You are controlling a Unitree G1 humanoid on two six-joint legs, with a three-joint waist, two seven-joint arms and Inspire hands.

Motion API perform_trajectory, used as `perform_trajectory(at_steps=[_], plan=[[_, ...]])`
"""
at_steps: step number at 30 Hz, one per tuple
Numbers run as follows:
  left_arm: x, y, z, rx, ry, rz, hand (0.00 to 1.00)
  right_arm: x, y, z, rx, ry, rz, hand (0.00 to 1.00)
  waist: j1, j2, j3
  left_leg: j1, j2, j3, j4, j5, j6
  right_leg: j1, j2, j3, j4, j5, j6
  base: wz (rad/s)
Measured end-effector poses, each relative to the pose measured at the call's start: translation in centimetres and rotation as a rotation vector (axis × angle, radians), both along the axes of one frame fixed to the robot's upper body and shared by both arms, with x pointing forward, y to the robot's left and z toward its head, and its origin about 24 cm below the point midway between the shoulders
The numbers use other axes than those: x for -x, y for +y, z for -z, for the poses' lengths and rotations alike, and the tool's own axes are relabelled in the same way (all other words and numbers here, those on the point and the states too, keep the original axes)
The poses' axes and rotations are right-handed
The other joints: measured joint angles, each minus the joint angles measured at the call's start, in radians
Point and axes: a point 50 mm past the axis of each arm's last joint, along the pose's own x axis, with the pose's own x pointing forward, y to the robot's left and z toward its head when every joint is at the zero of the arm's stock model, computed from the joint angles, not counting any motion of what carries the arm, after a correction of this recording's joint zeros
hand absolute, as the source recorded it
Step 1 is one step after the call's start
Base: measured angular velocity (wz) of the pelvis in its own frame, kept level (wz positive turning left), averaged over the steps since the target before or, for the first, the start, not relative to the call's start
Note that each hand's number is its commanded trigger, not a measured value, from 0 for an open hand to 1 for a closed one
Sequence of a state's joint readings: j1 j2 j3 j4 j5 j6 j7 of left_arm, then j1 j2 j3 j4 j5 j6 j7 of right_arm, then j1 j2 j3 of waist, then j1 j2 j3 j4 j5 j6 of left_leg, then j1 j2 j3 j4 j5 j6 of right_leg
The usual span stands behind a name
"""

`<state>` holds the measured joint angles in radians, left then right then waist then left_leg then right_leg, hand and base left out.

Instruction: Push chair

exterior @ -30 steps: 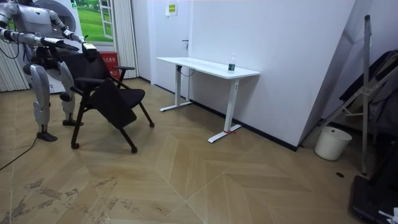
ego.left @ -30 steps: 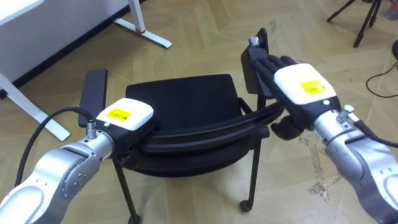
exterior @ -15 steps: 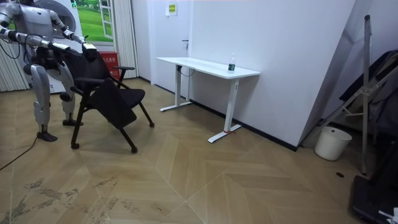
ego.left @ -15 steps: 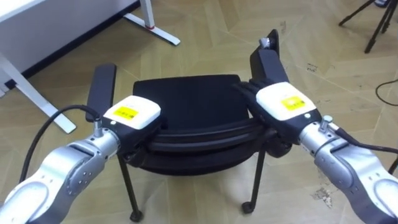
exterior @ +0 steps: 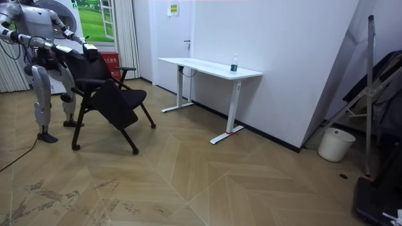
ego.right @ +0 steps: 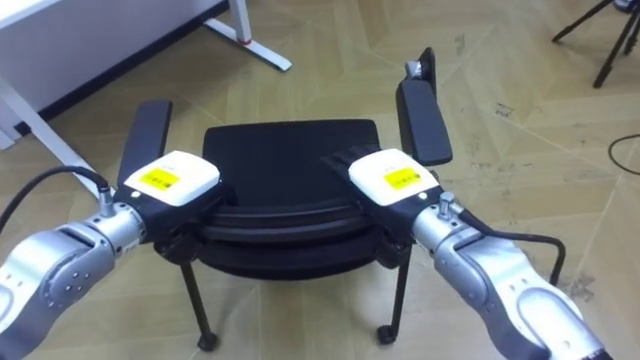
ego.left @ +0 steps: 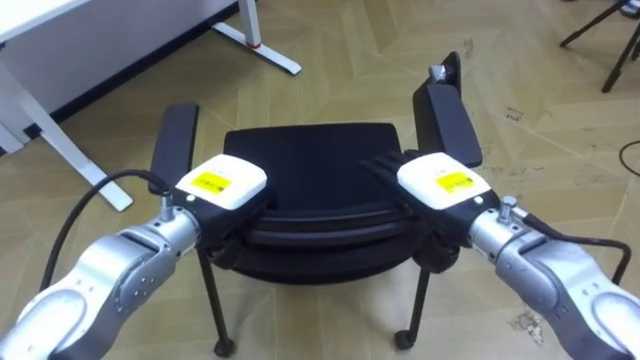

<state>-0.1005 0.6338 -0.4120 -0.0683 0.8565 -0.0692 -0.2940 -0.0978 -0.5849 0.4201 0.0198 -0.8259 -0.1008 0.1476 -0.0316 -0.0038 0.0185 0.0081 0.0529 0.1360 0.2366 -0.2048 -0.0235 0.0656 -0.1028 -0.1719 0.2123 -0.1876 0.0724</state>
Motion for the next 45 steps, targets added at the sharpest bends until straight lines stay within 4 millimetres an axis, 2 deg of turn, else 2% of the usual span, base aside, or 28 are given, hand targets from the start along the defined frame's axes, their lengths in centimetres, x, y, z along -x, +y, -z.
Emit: perform_trajectory(at_steps=[6, 19, 34, 40, 45], plan=[[0.0, -0.2, 0.2, -0.003, 0.002, -0.005, 1.0, 0.0, 0.0, 0.9, -0.041, -0.052, 0.023, 1.0, -0.012, 0.002, -0.0017, 0.003, -0.004, -0.006, 0.002, 0.0, 0.0, 0.023, -0.001, -0.008, -0.027, 0.0, 0.0, 0.05], [0.2, -0.8, 0.5, 0.008, -0.006, 0.016, 1.0, 0.1, -0.5, 1.6, -0.054, -0.143, 0.044, 1.0, -0.015, 0.026, -0.0016, 0.005, -0.005, -0.011, 0.001, 0.0, 0.0, 0.027, -0.002, -0.018, -0.028, 0.0, 0.0, 0.01], [0.1, -1.0, 0.5, 0.007, -0.002, 0.014, 1.0, 0.1, -0.5, 1.7, -0.056, -0.154, 0.047, 1.0, -0.015, 0.023, -0.001, 0.004, -0.005, -0.011, 0.001, 0.0, 0.0, 0.026, -0.004, -0.023, -0.025, 0.0, 0.0, 0.0], [0.1, -1.0, 0.7, 0.014, -0.001, 0.008, 1.0, 0.3, -0.7, 2.3, -0.065, -0.148, 0.057, 1.0, -0.014, 0.006, -0.0001, 0.012, -0.005, -0.016, 0.005, 0.0, 0.0, 0.038, -0.005, -0.03, -0.024, 0.0, 0.0, 0.03], [-0.8, -1.3, 1.2, 0.032, -0.012, -0.002, 1.0, -0.1, -1.0, 2.6, -0.067, -0.15, 0.079, 1.0, -0.014, 0.006, 0.0005, -0.034, 0.001, -0.019, 0.079, 0.0, 0.0, 0.03, -0.008, -0.054, -0.002, -0.002, 0.001, 0.13]])
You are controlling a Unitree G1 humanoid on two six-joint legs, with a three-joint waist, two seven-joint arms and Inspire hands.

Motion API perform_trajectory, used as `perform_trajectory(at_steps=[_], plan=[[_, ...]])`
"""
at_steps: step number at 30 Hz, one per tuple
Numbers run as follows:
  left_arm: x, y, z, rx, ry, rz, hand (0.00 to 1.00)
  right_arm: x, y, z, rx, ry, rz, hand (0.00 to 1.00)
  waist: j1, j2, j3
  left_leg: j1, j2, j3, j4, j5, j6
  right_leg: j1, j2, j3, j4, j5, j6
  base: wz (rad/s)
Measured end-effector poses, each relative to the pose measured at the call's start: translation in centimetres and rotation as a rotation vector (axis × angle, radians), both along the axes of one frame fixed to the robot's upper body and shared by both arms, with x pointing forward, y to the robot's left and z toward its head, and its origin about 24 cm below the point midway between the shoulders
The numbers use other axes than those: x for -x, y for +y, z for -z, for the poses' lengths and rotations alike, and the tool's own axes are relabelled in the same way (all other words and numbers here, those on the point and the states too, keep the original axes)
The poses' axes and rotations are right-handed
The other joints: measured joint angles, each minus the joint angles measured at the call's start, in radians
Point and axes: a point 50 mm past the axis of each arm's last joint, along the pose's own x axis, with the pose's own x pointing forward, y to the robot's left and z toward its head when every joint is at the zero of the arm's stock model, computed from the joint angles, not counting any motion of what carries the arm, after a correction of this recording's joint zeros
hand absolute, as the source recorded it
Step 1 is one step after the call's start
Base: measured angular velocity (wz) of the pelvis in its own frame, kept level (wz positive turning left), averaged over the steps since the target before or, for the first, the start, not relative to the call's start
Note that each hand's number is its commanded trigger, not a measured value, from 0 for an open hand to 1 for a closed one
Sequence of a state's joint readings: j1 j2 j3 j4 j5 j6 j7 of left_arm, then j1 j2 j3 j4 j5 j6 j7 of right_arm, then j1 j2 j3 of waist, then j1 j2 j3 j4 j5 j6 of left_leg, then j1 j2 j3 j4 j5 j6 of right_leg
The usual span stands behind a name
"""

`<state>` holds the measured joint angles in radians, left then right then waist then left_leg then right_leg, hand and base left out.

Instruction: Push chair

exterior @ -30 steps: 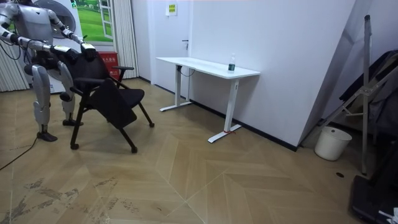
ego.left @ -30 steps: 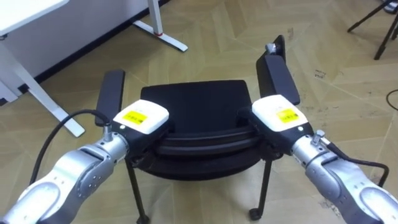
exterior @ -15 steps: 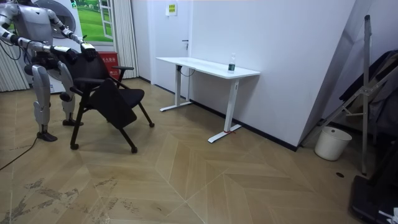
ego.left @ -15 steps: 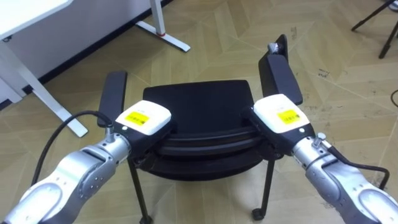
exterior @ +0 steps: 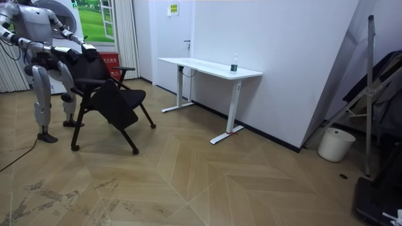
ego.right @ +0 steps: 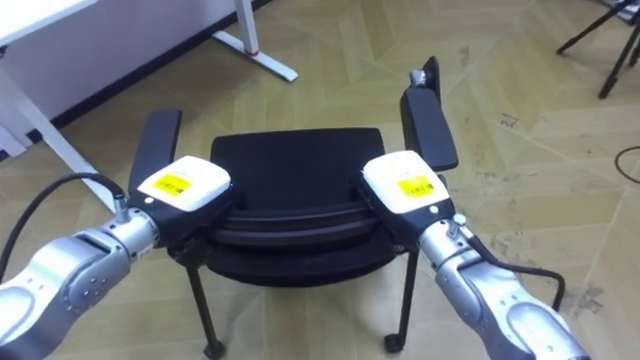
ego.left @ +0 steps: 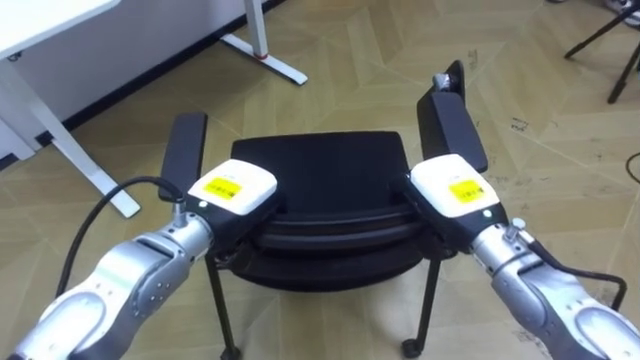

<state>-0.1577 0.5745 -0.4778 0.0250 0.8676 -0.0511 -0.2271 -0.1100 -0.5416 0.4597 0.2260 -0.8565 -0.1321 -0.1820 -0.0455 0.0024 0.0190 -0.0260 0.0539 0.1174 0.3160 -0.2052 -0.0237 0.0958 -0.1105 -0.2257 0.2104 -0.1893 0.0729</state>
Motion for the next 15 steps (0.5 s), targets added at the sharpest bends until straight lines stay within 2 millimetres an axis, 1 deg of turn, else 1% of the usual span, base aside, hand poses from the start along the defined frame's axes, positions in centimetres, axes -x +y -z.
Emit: perform_trajectory(at_steps=[1, 2, 3, 5, 6, 7, 8, 9, 10, 11, 12, 13, 14, 15], plan=[[-0.3, -0.1, 0.3, 0.0, 0.0, -0.003, 1.0, -0.1, -0.1, 0.2, 0.001, 0.007, 0.008, 1.0, 0.001, 0.001, 0.0008, -0.013, 0.006, -0.001, 0.033, -0.003, -0.002, -0.003, 0.001, -0.003, 0.019, -0.005, -0.003, 0.21], [-0.6, -0.3, 0.4, -0.002, -0.009, -0.002, 1.0, -0.3, -0.1, 0.3, 0.001, 0.008, 0.012, 1.0, -0.001, 0.003, 0.0014, -0.037, 0.012, -0.003, 0.08, -0.012, -0.002, -0.008, 0.002, -0.009, 0.041, -0.019, -0.008, 0.23], [-0.7, -0.4, 0.5, -0.001, -0.012, -0.005, 1.0, -0.4, -0.1, 0.3, 0.001, 0.007, 0.015, 1.0, -0.003, 0.004, 0.0025, -0.05, 0.017, -0.003, 0.104, -0.019, -0.002, -0.012, 0.003, -0.013, 0.056, -0.028, -0.011, 0.26], [-1.1, -0.6, 0.5, -0.001, -0.028, -0.009, 1.0, -0.8, -0.2, 0.3, -0.001, 0.006, 0.024, 1.0, -0.008, 0.007, 0.0042, -0.083, 0.032, -0.001, 0.18, -0.054, -0.008, -0.039, 0.002, -0.027, 0.138, -0.09, -0.022, 0.22], [-1.2, -0.7, 0.5, 0.0, -0.029, -0.011, 1.0, -0.8, -0.2, 0.3, -0.003, 0.004, 0.027, 1.0, -0.008, 0.007, 0.0048, -0.091, 0.039, 0.003, 0.203, -0.062, -0.01, -0.051, 0.001, -0.032, 0.166, -0.107, -0.024, 0.24], [-1.3, -0.7, 0.5, 0.0, -0.028, -0.013, 1.0, -0.8, -0.2, 0.3, -0.001, 0.005, 0.031, 1.0, -0.007, 0.0, 0.0047, -0.108, 0.043, 0.02, 0.243, -0.066, -0.01, -0.069, -0.008, -0.037, 0.21, -0.141, -0.028, 0.23], [-1.3, -0.8, 0.7, 0.005, -0.023, -0.015, 1.0, -0.8, -0.3, 0.4, 0.003, 0.007, 0.031, 1.0, -0.007, 0.0, 0.0043, -0.121, 0.053, 0.037, 0.284, -0.066, -0.01, -0.077, -0.011, -0.034, 0.245, -0.166, -0.031, 0.16], [-1.3, -0.9, 0.8, 0.007, -0.019, -0.016, 1.0, -0.8, -0.4, 0.4, 0.006, 0.007, 0.03, 1.0, -0.005, 0.002, 0.005, -0.125, 0.059, 0.043, 0.301, -0.066, -0.01, -0.078, -0.009, -0.033, 0.255, -0.172, -0.035, 0.0], [-1.1, -0.9, 1.1, 0.013, -0.007, -0.019, 1.0, -0.7, -0.4, 0.5, 0.008, 0.013, 0.027, 1.0, 0.0, 0.004, 0.0046, -0.124, 0.067, 0.045, 0.32, -0.065, -0.01, -0.078, -0.005, -0.025, 0.272, -0.183, -0.042, -0.04], [-1.0, -0.8, 1.3, 0.016, 0.002, -0.017, 1.0, -0.6, -0.5, 0.6, 0.009, 0.016, 0.02, 1.0, 0.001, 0.012, 0.0023, -0.14, 0.076, 0.04, 0.36, -0.064, -0.009, -0.075, 0.001, -0.025, 0.283, -0.193, -0.05, 0.0], [-1.0, -0.8, 1.3, 0.02, 0.006, -0.016, 1.0, -0.6, -0.5, 0.6, 0.011, 0.016, 0.017, 1.0, -0.001, 0.014, 0.0015, -0.158, 0.084, 0.038, 0.396, -0.059, -0.003, -0.075, 0.001, -0.017, 0.289, -0.196, -0.054, 0.15], [-0.8, -0.8, 1.5, 0.02, 0.014, -0.016, 1.0, -0.5, -0.6, 0.7, 0.01, 0.02, 0.011, 1.0, 0.005, 0.008, 0.0069, -0.213, 0.088, 0.031, 0.468, -0.053, 0.014, -0.062, 0.005, -0.001, 0.299, -0.206, -0.064, 0.19], [-0.7, -0.9, 1.7, 0.025, 0.018, -0.012, 1.0, -0.4, -0.8, 0.8, 0.015, 0.018, 0.006, 1.0, 0.003, 0.003, 0.0036, -0.241, 0.05, 0.031, 0.413, -0.069, 0.02, -0.062, 0.001, 0.025, 0.301, -0.215, -0.066, 0.13], [-0.6, -1.0, 1.7, 0.032, 0.019, -0.007, 1.0, -0.3, -1.1, 0.7, 0.02, 0.013, 0.004, 1.0, 0.002, 0.001, 0.0044, -0.255, 0.024, 0.032, 0.366, -0.064, 0.02, -0.064, -0.005, 0.029, 0.303, -0.22, -0.067, -0.08]])
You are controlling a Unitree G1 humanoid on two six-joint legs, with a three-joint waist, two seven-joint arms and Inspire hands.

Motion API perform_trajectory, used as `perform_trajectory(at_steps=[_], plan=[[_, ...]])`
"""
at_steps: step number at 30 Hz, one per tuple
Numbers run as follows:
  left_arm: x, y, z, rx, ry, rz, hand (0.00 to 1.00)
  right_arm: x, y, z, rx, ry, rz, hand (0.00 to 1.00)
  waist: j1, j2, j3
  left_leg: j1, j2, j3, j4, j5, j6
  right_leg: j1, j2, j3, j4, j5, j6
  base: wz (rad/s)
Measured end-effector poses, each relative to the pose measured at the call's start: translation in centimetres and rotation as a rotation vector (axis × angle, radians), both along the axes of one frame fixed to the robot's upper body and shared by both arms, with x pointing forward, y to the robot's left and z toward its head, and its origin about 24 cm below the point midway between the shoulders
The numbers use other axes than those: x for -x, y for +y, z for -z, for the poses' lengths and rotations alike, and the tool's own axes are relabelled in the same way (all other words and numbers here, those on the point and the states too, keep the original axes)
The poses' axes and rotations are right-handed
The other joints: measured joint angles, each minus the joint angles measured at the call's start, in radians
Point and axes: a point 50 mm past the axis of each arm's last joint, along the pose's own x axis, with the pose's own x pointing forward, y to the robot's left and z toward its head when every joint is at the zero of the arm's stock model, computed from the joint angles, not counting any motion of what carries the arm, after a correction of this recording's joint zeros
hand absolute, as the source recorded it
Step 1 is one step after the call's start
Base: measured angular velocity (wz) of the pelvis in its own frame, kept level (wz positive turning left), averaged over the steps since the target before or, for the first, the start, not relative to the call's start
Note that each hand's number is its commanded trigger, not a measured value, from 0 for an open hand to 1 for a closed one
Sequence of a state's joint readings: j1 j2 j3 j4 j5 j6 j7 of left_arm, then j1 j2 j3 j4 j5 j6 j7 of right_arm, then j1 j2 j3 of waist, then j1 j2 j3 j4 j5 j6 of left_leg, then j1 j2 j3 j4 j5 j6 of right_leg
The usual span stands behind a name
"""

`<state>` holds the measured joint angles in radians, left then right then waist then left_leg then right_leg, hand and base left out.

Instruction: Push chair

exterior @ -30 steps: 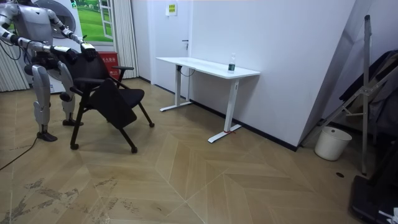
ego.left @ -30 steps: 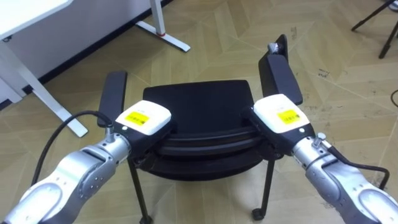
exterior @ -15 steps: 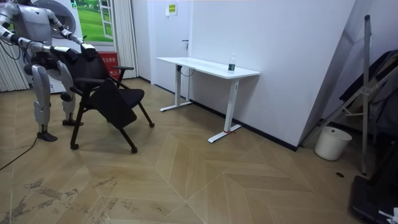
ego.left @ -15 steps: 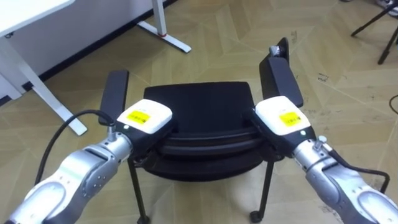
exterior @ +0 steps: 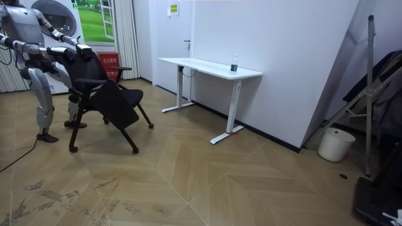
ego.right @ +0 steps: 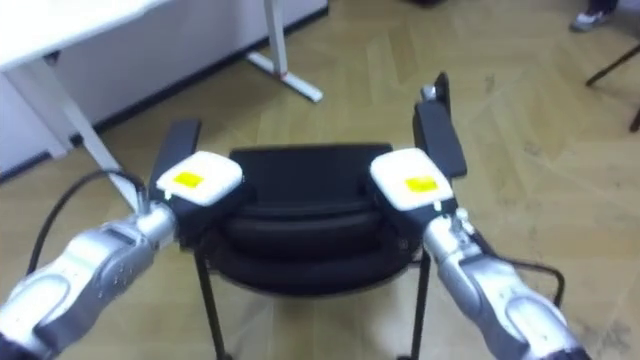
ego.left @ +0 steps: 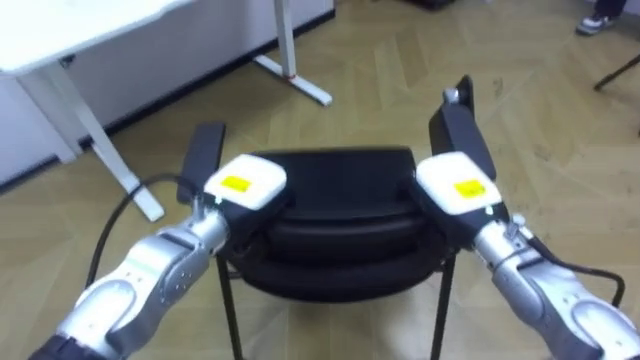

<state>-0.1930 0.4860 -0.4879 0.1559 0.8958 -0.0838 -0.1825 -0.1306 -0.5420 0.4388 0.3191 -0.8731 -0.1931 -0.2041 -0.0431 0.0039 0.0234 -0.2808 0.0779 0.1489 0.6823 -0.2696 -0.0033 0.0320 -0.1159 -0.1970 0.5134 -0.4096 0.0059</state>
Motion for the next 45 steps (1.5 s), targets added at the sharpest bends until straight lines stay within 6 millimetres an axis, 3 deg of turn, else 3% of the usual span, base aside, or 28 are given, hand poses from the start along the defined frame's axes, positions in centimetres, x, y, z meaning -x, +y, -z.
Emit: perform_trajectory(at_steps=[1, 2, 3, 4, 6, 8, 9, 11, 13, 14, 15, 17, 19, 21, 22, 23, 25, 27, 29, 31, 34, 37, 39, 41, 42, 43, 44, 45], plan=[[0.1, -0.2, 0.0, 0.011, 0.004, 0.018, 1.0, 0.3, -0.4, 0.0, 0.003, -0.008, 0.0, 1.0, 0.004, 0.001, -0.0011, -0.025, -0.036, -0.001, -0.109, 0.03, 0.001, -0.004, -0.006, 0.011, 0.0, -0.006, 0.005, -0.45], [0.3, -0.3, 0.0, 0.024, 0.015, 0.039, 1.0, 0.8, -0.8, 0.0, 0.0, -0.01, 0.006, 1.0, 0.027, 0.005, -0.0055, -0.038, -0.052, -0.001, -0.184, 0.1, 0.025, -0.006, -0.009, 0.023, 0.004, -0.017, 0.012, -0.61], [0.6, -0.3, 0.0, 0.026, 0.017, 0.047, 1.0, 1.1, -0.8, 0.1, -0.004, -0.009, 0.007, 1.0, 0.039, 0.004, -0.0101, -0.039, -0.056, -0.007, -0.193, 0.125, 0.03, -0.004, -0.014, 0.026, 0.004, -0.022, 0.021, -0.68], [1.0, -0.3, -0.2, 0.027, 0.013, 0.064, 1.0, 1.6, -1.0, 0.2, -0.015, -0.009, 0.013, 1.0, 0.048, 0.0, -0.0226, -0.039, -0.066, -0.013, -0.188, 0.145, 0.048, -0.003, -0.027, 0.021, 0.003, -0.028, 0.043, -0.4], [0.9, 0.0, -0.7, 0.024, -0.005, 0.063, 1.0, 1.8, -0.8, 0.4, -0.036, -0.018, 0.019, 1.0, 0.05, -0.019, -0.0251, -0.024, -0.08, 0.012, -0.18, 0.138, 0.069, 0.012, -0.036, 0.035, -0.016, -0.02, 0.07, -0.27], [0.7, 0.1, -1.0, 0.023, -0.016, 0.059, 1.0, 1.8, -0.7, 0.3, -0.043, -0.032, 0.021, 1.0, 0.048, -0.023, -0.0236, -0.026, -0.094, 0.026, -0.162, 0.118, 0.105, 0.013, -0.059, 0.036, -0.014, -0.023, 0.083, -0.15], [0.6, 0.0, -1.1, 0.023, -0.02, 0.059, 1.0, 1.8, -0.7, 0.2, -0.044, -0.038, 0.022, 1.0, 0.045, -0.024, -0.0238, -0.027, -0.097, 0.035, -0.156, 0.11, 0.109, 0.013, -0.068, 0.037, -0.011, -0.026, 0.089, -0.07], [0.3, -0.1, -1.3, 0.035, -0.03, 0.055, 1.0, 1.3, -0.7, -0.2, -0.042, -0.066, 0.022, 1.0, 0.032, -0.023, -0.022, -0.026, -0.118, 0.046, -0.119, 0.064, 0.135, 0.017, -0.103, 0.029, 0.016, -0.035, 0.109, -0.18], [0.0, 0.0, -1.4, 0.041, -0.043, 0.044, 1.0, 0.8, -0.7, -0.3, -0.032, -0.077, 0.02, 1.0, 0.03, -0.014, -0.015, -0.025, -0.13, 0.045, -0.087, 0.031, 0.149, -0.018, -0.13, 0.017, 0.132, -0.029, 0.107, -0.29], [-0.3, -0.1, -1.5, 0.045, -0.041, 0.046, 1.0, 0.6, -0.7, -0.4, -0.033, -0.091, 0.02, 1.0, 0.016, -0.004, -0.0097, -0.024, -0.133, 0.042, -0.066, 0.015, 0.158, -0.046, -0.148, 0.007, 0.221, -0.006, 0.096, -0.14], [-0.4, -0.1, -1.5, 0.049, -0.039, 0.047, 1.0, 0.5, -0.8, -0.5, -0.033, -0.094, 0.022, 1.0, 0.012, -0.002, -0.0094, -0.023, -0.134, 0.042, -0.059, 0.008, 0.162, -0.064, -0.155, 0.009, 0.261, 0.01, 0.094, 0.03], [-0.8, -0.3, -1.5, 0.068, -0.045, 0.042, 1.0, 0.5, -1.0, -0.4, -0.034, -0.106, 0.034, 1.0, 0.0, 0.006, -0.0047, -0.012, -0.142, 0.04, -0.056, -0.004, 0.177, -0.136, -0.173, 0.034, 0.387, 0.09, 0.083, 0.06], [-0.9, -0.3, -1.4, 0.074, -0.051, 0.04, 1.0, 0.4, -1.1, -0.3, -0.036, -0.112, 0.038, 1.0, -0.006, 0.016, -0.0019, -0.004, -0.142, 0.033, -0.057, -0.012, 0.185, -0.181, -0.179, 0.037, 0.455, 0.163, 0.064, -0.03], [-1.0, -0.3, -1.6, 0.079, -0.069, 0.044, 1.0, 0.4, -1.1, -0.4, -0.038, -0.123, 0.041, 1.0, -0.002, 0.03, 0.0062, -0.007, -0.142, 0.021, -0.057, -0.017, 0.192, -0.242, -0.173, 0.046, 0.501, 0.166, 0.065, -0.19], [-1.1, -0.2, -1.6, 0.081, -0.079, 0.041, 1.0, 0.2, -1.0, -0.5, -0.036, -0.131, 0.04, 1.0, -0.001, 0.039, 0.0115, -0.006, -0.142, -0.004, -0.057, -0.017, 0.192, -0.291, -0.149, 0.041, 0.508, 0.152, 0.078, -0.19], [-1.2, -0.1, -1.6, 0.077, -0.082, 0.041, 1.0, 0.0, -0.9, -0.5, -0.04, -0.135, 0.039, 1.0, -0.002, 0.045, 0.015, -0.005, -0.143, -0.018, -0.058, -0.017, 0.192, -0.336, -0.132, 0.03, 0.502, 0.145, 0.078, -0.13], [-1.4, 0.0, -1.6, 0.072, -0.085, 0.039, 1.0, 0.1, -0.7, -0.3, -0.046, -0.133, 0.043, 1.0, -0.004, 0.04, 0.0136, -0.001, -0.143, -0.028, -0.059, -0.018, 0.192, -0.399, -0.099, 0.028, 0.442, 0.145, 0.077, 0.05], [-1.6, 0.1, -1.7, 0.069, -0.086, 0.041, 1.0, 0.1, -0.6, -0.1, -0.053, -0.131, 0.046, 1.0, -0.005, 0.033, 0.0124, 0.001, -0.143, -0.032, -0.052, -0.027, 0.189, -0.448, -0.064, 0.025, 0.348, 0.151, 0.067, 0.13], [-1.7, 0.2, -1.7, 0.065, -0.086, 0.034, 1.0, 0.2, -0.4, 0.0, -0.057, -0.127, 0.048, 1.0, -0.022, 0.028, 0.0112, 0.002, -0.146, -0.054, -0.028, -0.049, 0.183, -0.475, -0.015, 0.018, 0.192, 0.179, 0.045, 0.25], [-1.7, 0.2, -1.6, 0.063, -0.081, 0.034, 1.0, 0.4, -0.4, 0.2, -0.06, -0.12, 0.05, 1.0, -0.047, 0.021, 0.0079, 0.004, -0.159, -0.082, -0.009, -0.07, 0.177, -0.476, 0.002, 0.004, 0.122, 0.205, 0.031, 0.43], [-1.6, 0.1, -1.3, 0.054, -0.062, 0.034, 1.0, 0.7, -0.4, 0.7, -0.064, -0.101, 0.058, 1.0, -0.067, 0.007, -0.0004, 0.033, -0.173, -0.108, -0.001, -0.097, 0.162, -0.451, 0.031, 0.029, 0.089, 0.23, 0.016, 0.31], [-1.5, 0.1, -1.3, 0.053, -0.057, 0.033, 1.0, 0.7, -0.4, 0.5, -0.054, -0.108, 0.048, 1.0, -0.068, 0.007, -0.004, 0.067, -0.174, -0.129, -0.008, -0.134, 0.139, -0.414, 0.034, 0.017, 0.092, 0.227, 0.009, 0.06], [-1.4, 0.1, -1.1, 0.057, -0.057, 0.028, 1.0, 0.7, -0.4, 0.5, -0.049, -0.104, 0.046, 1.0, -0.061, 0.012, -0.0051, 0.097, -0.168, -0.158, -0.008, -0.147, 0.127, -0.385, 0.054, 0.006, 0.077, 0.233, -0.01, -0.05], [-1.2, 0.3, -0.9, 0.056, -0.053, 0.023, 1.0, 0.7, -0.2, 0.6, -0.048, -0.093, 0.046, 1.0, -0.049, 0.016, -0.0098, 0.132, -0.131, -0.161, 0.016, -0.185, 0.078, -0.335, 0.081, -0.02, 0.086, 0.211, -0.075, -0.08], [-1.2, 0.3, -1.0, 0.059, -0.055, 0.022, 1.0, 0.7, -0.2, 0.6, -0.048, -0.095, 0.047, 1.0, -0.048, 0.02, -0.0093, 0.134, -0.117, -0.153, 0.03, -0.196, 0.058, -0.327, 0.079, -0.037, 0.095, 0.199, -0.086, 0.07], [-1.4, 0.2, -1.1, 0.068, -0.058, 0.017, 1.0, 0.6, -0.3, 0.4, -0.047, -0.101, 0.049, 1.0, -0.049, 0.024, -0.0084, 0.127, -0.082, -0.115, 0.077, -0.199, 0.035, -0.314, 0.076, -0.07, 0.114, 0.171, -0.101, 0.25], [-1.5, 0.0, -1.1, 0.073, -0.059, 0.014, 1.0, 0.5, -0.4, 0.4, -0.045, -0.102, 0.054, 1.0, -0.053, 0.021, -0.0086, 0.11, -0.051, -0.066, 0.14, -0.186, 0.012, -0.301, 0.075, -0.081, 0.135, 0.143, -0.116, 0.28], [-1.5, 0.0, -1.0, 0.077, -0.059, 0.012, 1.0, 0.5, -0.5, 0.4, -0.043, -0.102, 0.053, 1.0, -0.053, 0.021, -0.0082, 0.106, -0.039, -0.048, 0.166, -0.177, 0.001, -0.293, 0.074, -0.084, 0.143, 0.129, -0.12, 0.23]])
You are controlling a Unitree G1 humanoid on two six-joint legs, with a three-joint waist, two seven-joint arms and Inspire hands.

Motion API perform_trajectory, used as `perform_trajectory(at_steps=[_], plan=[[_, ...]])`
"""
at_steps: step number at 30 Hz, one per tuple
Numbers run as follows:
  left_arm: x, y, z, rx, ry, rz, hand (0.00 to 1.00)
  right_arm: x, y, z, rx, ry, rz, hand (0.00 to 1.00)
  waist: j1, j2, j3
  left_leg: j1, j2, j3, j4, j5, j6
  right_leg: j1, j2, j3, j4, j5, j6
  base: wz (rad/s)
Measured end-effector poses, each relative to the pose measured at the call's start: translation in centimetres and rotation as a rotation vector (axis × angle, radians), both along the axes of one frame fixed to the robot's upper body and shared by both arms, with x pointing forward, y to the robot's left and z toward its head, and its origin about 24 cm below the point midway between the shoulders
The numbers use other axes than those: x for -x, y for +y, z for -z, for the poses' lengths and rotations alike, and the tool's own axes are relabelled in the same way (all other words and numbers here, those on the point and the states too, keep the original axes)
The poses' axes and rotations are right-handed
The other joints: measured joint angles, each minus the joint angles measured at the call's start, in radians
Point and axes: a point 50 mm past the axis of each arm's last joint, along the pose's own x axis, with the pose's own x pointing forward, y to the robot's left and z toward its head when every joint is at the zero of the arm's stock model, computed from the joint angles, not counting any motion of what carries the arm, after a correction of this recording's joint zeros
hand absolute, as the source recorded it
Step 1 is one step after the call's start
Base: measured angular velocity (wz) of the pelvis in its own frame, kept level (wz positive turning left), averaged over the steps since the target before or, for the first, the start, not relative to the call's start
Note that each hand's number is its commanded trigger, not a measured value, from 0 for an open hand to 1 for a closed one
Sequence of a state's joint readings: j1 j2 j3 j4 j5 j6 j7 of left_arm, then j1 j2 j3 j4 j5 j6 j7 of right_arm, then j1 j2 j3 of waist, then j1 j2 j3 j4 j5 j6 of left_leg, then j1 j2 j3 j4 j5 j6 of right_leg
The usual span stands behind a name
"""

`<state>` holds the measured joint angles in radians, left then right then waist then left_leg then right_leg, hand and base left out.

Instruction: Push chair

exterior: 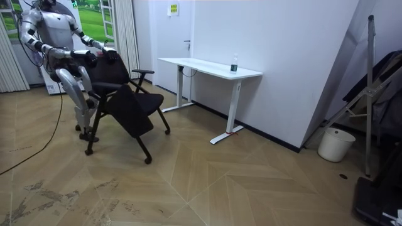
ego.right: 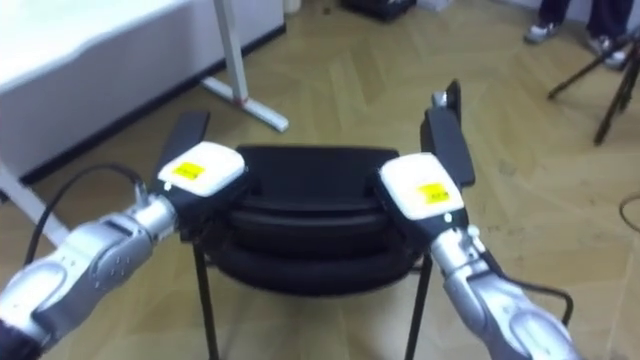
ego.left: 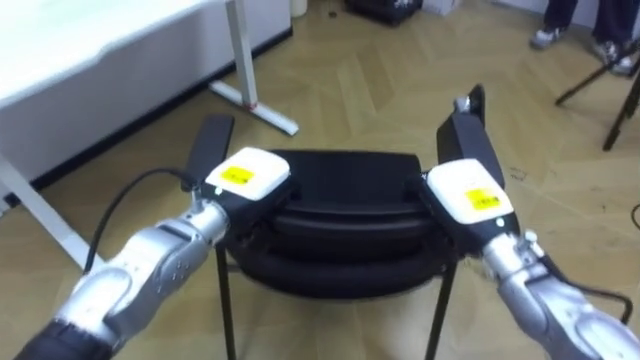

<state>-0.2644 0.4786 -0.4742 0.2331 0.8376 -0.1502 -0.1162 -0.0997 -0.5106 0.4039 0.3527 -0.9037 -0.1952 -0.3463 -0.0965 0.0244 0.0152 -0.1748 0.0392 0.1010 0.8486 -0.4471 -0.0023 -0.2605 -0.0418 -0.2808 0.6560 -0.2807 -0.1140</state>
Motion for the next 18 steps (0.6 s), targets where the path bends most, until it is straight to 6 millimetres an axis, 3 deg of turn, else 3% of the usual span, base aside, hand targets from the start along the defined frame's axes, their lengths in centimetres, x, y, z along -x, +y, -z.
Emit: perform_trajectory(at_steps=[2, 3, 4, 6, 7, 9, 11, 12, 13, 14, 18], plan=[[0.1, 0.0, 0.3, 0.005, 0.006, -0.006, 1.0, 0.0, 0.0, 0.0, 0.01, -0.002, -0.007, 1.0, -0.001, 0.0, 0.0019, -0.015, 0.027, 0.024, 0.09, 0.049, -0.014, 0.042, 0.0, -0.009, 0.007, -0.043, -0.011, 0.15], [0.1, 0.0, 0.3, 0.008, 0.002, -0.007, 1.0, 0.0, 0.0, -0.1, 0.011, -0.004, -0.008, 1.0, -0.002, -0.001, 0.0025, -0.025, 0.037, 0.028, 0.092, 0.053, -0.013, 0.049, -0.001, -0.015, 0.007, -0.052, -0.014, 0.2], [0.1, 0.0, 0.2, 0.016, -0.013, -0.008, 1.0, -0.2, 0.1, -0.3, 0.011, -0.013, -0.013, 1.0, 0.003, -0.006, 0.0036, -0.061, 0.057, 0.027, 0.076, 0.052, -0.013, 0.052, -0.004, -0.023, 0.013, -0.069, -0.019, 0.14], [0.0, 0.0, 0.2, 0.025, -0.029, -0.014, 1.0, -0.4, 0.1, -0.5, 0.013, -0.019, -0.012, 1.0, 0.013, -0.027, 0.0042, -0.125, 0.055, 0.028, 0.026, 0.056, -0.017, 0.059, -0.027, -0.024, 0.022, -0.089, -0.015, 0.07], [0.1, 0.0, 0.4, 0.03, -0.03, -0.017, 1.0, -0.3, 0.0, -0.4, 0.017, -0.017, -0.013, 1.0, 0.019, -0.04, 0.006, -0.151, 0.056, 0.031, -0.039, 0.078, -0.021, 0.077, -0.041, -0.023, 0.017, -0.098, -0.011, 0.07], [0.4, -0.1, 0.7, 0.025, -0.031, -0.015, 1.0, -0.3, 0.0, -0.4, 0.024, -0.014, -0.018, 1.0, 0.03, -0.039, 0.0056, -0.177, 0.063, 0.034, -0.168, 0.142, -0.028, 0.113, -0.047, -0.046, -0.008, -0.108, -0.006, -0.01], [0.6, 0.2, 0.8, 0.029, -0.032, -0.027, 1.0, -0.3, 0.2, -0.3, 0.029, 0.004, -0.022, 1.0, 0.07, -0.034, 0.0056, -0.183, 0.07, 0.033, -0.321, 0.284, -0.02, 0.173, -0.048, -0.113, -0.05, -0.122, 0.0, -0.28], [0.8, 0.4, 0.8, 0.034, -0.035, -0.036, 1.0, -0.4, 0.3, -0.4, 0.03, 0.007, -0.026, 1.0, 0.081, -0.034, 0.0052, -0.179, 0.067, 0.033, -0.342, 0.322, -0.014, 0.186, -0.051, -0.129, -0.057, -0.127, 0.005, -0.33], [1.1, 0.7, 0.7, 0.039, -0.048, -0.048, 1.0, -0.4, 0.6, -0.6, 0.031, 0.006, -0.038, 1.0, 0.091, -0.031, 0.0041, -0.177, 0.055, 0.026, -0.372, 0.397, -0.011, 0.209, -0.058, -0.172, -0.068, -0.14, 0.016, -0.13], [1.2, 0.9, 0.5, 0.039, -0.058, -0.057, 1.0, -0.4, 0.9, -0.6, 0.028, 0.004, -0.044, 1.0, 0.096, -0.041, 0.0044, -0.177, 0.036, 0.009, -0.366, 0.416, -0.007, 0.226, -0.071, -0.197, -0.076, -0.148, 0.026, 0.09], [0.6, 0.9, -0.1, 0.037, -0.081, -0.056, 1.0, -0.7, 1.1, -1.5, 0.033, -0.029, -0.047, 1.0, 0.088, -0.046, 0.0044, -0.182, -0.009, -0.003, -0.373, 0.401, 0.001, 0.258, -0.098, -0.252, -0.104, -0.16, 0.053, 0.47]])
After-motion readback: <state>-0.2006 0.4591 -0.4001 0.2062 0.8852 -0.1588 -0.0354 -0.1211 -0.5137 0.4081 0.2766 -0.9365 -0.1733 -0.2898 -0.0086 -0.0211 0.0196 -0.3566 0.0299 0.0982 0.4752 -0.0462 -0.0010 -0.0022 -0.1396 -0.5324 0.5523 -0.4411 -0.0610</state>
